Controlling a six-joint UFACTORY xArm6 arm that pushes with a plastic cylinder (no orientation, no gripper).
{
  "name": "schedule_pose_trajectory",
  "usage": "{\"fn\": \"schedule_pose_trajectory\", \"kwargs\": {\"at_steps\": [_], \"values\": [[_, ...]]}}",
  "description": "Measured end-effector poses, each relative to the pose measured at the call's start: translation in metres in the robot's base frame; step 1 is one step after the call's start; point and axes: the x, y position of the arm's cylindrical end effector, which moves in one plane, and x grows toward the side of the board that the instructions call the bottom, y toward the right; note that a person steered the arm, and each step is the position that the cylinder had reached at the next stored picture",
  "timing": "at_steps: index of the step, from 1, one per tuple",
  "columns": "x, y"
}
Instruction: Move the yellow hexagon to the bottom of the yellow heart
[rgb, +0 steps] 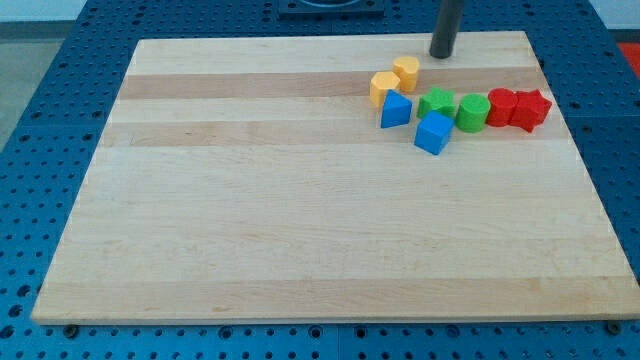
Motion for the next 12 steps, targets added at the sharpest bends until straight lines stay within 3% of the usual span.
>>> {"fn": "schedule_pose_trajectory", "kwargs": {"at_steps": [2,4,5,6,10,12], "values": [[-0.028,-0.086],[-0.012,-0.108],[0.056,-0.108],[0.078,-0.108],[0.088,-0.108],[0.102,-0.062]]}}
